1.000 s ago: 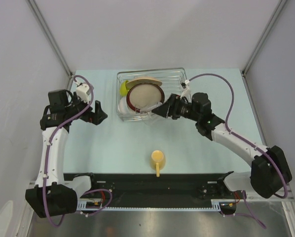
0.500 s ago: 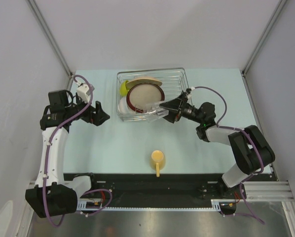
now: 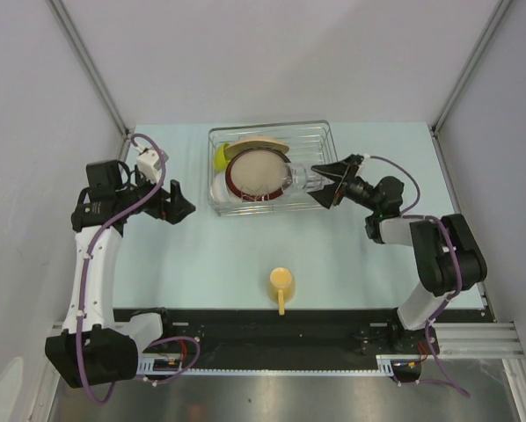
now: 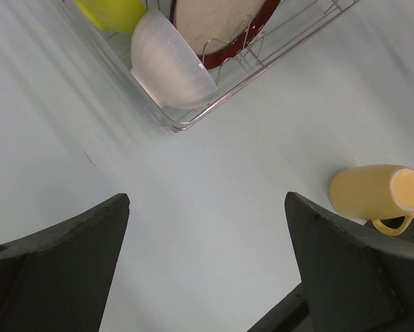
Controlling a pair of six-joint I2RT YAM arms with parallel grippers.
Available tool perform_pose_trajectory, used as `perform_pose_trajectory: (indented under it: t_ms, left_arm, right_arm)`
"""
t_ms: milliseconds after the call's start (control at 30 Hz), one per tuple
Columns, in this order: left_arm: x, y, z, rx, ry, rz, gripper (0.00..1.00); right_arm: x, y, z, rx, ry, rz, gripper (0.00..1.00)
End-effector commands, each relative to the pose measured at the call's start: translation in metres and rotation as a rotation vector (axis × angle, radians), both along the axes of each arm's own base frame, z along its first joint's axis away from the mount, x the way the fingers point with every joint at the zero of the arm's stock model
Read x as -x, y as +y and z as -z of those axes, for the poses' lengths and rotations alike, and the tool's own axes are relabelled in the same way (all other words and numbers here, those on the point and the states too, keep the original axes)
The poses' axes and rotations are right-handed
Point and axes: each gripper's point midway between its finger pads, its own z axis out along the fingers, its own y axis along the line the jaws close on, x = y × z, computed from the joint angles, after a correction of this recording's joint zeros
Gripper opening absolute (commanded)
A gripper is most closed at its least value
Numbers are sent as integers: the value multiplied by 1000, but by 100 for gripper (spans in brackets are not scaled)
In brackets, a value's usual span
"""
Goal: Load the mixed dishes into the dish rack
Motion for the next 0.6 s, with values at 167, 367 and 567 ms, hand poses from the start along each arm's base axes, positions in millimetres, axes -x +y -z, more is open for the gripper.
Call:
perform_pose_trajectory:
  t_ms: [167, 367, 567]
  left_arm:
    - [-5, 8, 0, -34, -27, -12, 99]
    - [-11, 8, -3, -23, -29, -21, 99]
    - [-12, 11, -4, -42, -27, -30, 99]
  right_arm:
    - [-69, -74, -130, 651, -558, 268, 0]
    - [-125, -93, -111, 1093, -534, 282, 0]
    - [-162, -62, -59, 1408, -549, 223, 0]
